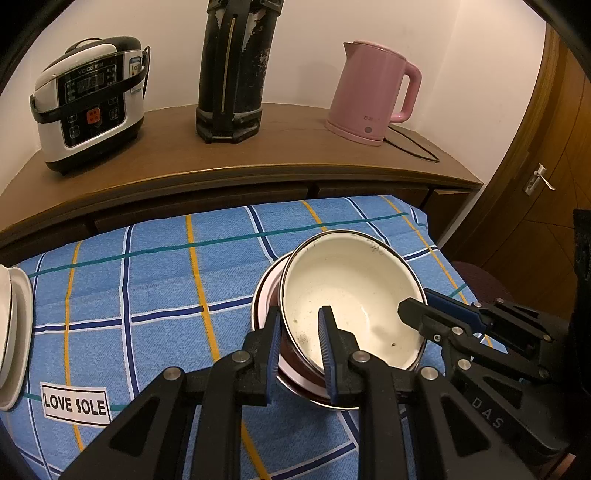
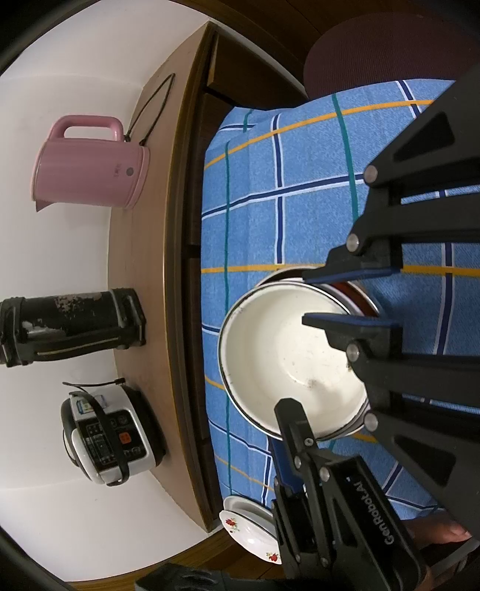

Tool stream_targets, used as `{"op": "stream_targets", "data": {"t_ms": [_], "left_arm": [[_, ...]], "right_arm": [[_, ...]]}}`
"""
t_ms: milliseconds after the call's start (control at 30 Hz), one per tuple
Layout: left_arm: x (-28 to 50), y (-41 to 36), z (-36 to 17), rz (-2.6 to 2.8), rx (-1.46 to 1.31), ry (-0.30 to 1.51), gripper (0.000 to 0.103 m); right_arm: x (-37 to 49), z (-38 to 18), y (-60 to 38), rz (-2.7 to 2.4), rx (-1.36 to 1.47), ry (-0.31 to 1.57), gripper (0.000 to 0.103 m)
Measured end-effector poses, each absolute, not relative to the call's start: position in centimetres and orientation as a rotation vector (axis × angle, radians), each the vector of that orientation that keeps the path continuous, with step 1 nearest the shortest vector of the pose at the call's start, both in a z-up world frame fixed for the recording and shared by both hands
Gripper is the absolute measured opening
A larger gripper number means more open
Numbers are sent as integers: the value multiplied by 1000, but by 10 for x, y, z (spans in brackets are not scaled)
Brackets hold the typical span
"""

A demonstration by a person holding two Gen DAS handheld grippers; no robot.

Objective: Organize plates and bowls
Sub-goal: 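Open the left tool and lift it off the white bowl rim, then close the left tool on the rim of the nested bowl stack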

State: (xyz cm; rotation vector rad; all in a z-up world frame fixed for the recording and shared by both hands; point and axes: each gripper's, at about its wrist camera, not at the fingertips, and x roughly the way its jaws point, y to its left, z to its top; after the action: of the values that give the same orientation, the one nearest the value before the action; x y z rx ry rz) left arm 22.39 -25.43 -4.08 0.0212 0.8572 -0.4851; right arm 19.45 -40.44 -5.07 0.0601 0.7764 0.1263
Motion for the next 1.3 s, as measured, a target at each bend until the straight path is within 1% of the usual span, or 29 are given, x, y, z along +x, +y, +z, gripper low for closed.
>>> {"op": "stream_targets", "data": {"t_ms": [133,200,233,267,333,367,400,433,467,500,633,1033,1300], "left_arm": [[224,-252,-40,-490,6,863,22],[225,-250,-40,-495,-11,870,25],[224,-249,-40,-503,-17,872,25],[224,-249,-39,-514,-21,871,26],[221,-248,-37,-521,-23,865,33],[219,-247,-35,-515,-23,855,40],[217,-245,-34,-491,-15,839,52],[216,-243,-32,-464,-10,821,58],[214,-240,-30,-463,-24,799,67],[213,-237,-28,-475,-40,787,71],[216,-234,-29,-480,-61,794,72],[237,-235,-60,-483,-113,902,72],[238,-239,-67,-486,-111,919,72]], "right_arm": [[194,-51,-407,132,79,770,18],[193,-50,-408,142,92,762,23],[191,-49,-408,144,94,755,31],[190,-48,-407,144,94,750,43],[187,-45,-408,140,98,731,53],[186,-44,-409,137,101,723,53],[185,-43,-411,132,108,720,53],[185,-43,-413,127,115,718,53],[185,-43,-415,121,120,718,53],[186,-44,-417,116,123,720,53],[188,-48,-420,115,135,731,53],[195,-61,-425,121,176,756,53],[200,-69,-425,126,193,779,53]]}}
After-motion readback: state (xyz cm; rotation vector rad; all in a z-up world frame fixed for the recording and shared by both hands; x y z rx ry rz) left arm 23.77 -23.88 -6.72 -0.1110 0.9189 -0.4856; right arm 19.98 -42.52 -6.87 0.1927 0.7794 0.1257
